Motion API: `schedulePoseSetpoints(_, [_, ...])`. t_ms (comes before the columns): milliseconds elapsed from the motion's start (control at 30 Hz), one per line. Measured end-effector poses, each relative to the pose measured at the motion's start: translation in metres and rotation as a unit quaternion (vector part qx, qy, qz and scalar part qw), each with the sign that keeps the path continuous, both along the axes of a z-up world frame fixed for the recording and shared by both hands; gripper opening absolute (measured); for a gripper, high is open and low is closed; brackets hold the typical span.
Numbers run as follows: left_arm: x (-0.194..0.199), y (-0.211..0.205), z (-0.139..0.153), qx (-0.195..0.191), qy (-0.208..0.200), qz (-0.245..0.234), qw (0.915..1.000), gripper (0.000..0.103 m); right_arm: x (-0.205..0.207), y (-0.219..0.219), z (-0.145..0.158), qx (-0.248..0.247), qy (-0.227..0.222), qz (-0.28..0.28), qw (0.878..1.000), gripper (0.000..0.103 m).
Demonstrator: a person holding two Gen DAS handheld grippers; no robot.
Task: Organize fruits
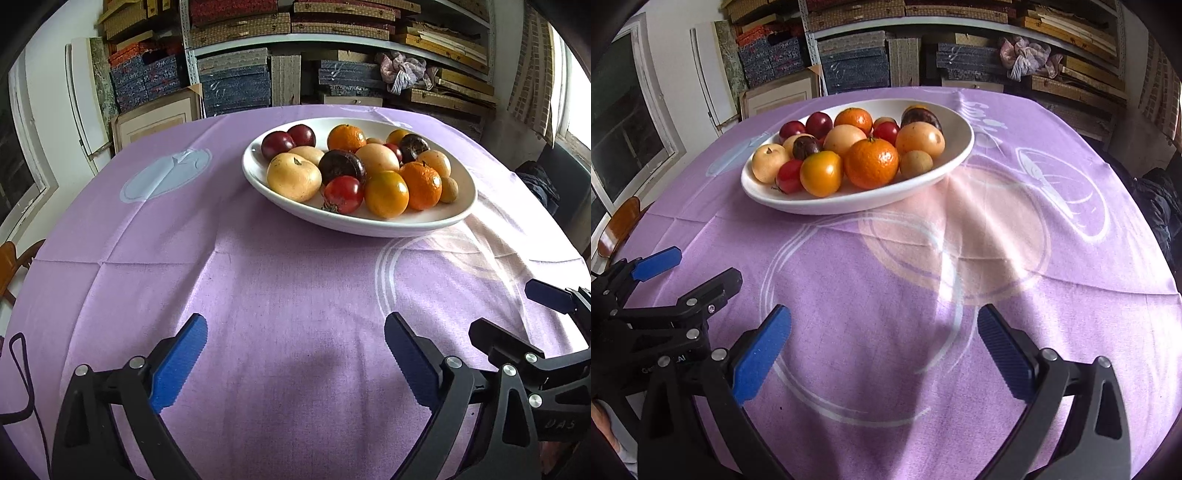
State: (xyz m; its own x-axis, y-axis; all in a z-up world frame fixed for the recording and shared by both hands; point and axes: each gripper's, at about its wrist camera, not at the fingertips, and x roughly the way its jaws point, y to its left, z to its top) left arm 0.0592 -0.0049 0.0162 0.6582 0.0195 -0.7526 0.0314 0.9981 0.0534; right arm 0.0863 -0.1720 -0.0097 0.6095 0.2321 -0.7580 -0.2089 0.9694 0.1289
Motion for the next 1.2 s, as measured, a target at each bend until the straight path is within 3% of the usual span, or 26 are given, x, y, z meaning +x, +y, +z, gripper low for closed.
schedulePoseSetpoints(300, [0.01, 0.008, -0.011, -0.023, 0.041, 0.003, 0.9989, 0.099, 0.002, 0.004, -0.005, -0.021, 0.012, 0.001, 1.0, 0.099])
schedulePoseSetpoints(500, [0.009, 0.008, -0.012, -0.013, 0.038, 0.017, 0.999, 0.1, 0.001, 0.008, -0.006, -0.031, 0.01, 0.008, 0.999, 0.099])
schedulePoseSetpoints(1200, [0.042, 0.002, -0.011, -0.018, 0.043, -0.013, 0.9988, 0.1, 0.019, 0.003, -0.009, -0.058, 0.014, 0.006, 0.998, 0.099])
